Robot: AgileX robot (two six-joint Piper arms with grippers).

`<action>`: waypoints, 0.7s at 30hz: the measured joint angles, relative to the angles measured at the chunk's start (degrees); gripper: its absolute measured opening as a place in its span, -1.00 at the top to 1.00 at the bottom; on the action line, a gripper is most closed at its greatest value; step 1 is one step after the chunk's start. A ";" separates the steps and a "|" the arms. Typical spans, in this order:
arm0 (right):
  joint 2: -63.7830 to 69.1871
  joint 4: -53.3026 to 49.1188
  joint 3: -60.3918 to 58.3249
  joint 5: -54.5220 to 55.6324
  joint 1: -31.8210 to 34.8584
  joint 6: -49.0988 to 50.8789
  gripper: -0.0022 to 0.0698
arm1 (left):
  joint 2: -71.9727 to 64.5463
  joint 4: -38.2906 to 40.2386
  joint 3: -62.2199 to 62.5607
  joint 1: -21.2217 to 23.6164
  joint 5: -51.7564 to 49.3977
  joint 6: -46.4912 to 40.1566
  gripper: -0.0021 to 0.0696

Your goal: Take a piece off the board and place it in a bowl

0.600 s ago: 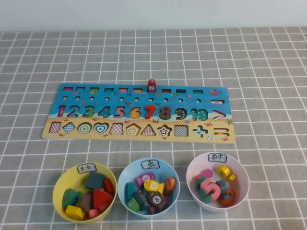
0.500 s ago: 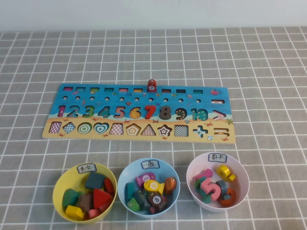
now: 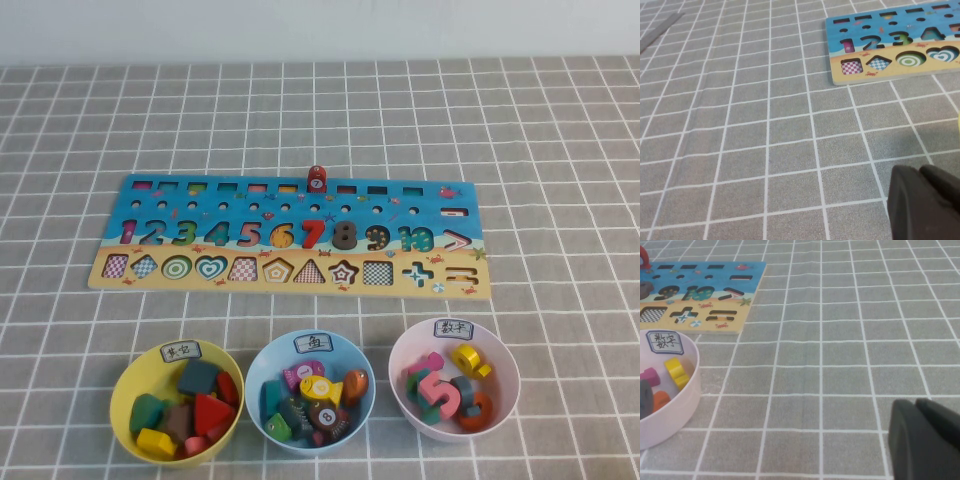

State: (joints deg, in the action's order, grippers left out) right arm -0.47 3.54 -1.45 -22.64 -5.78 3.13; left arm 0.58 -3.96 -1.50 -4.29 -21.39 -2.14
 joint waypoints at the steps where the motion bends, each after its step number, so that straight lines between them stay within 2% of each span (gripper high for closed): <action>1: 0.00 0.00 0.00 0.00 0.00 0.00 0.99 | 0.00 0.00 0.00 0.00 0.00 0.00 0.96; 21: 0.00 0.00 0.00 0.00 0.00 0.00 0.99 | 0.00 -0.22 0.00 0.00 0.62 0.00 0.96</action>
State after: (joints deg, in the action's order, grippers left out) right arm -0.47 3.54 -1.45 -22.64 -5.78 3.13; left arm 0.58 -4.18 -1.50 -4.29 -20.77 -2.14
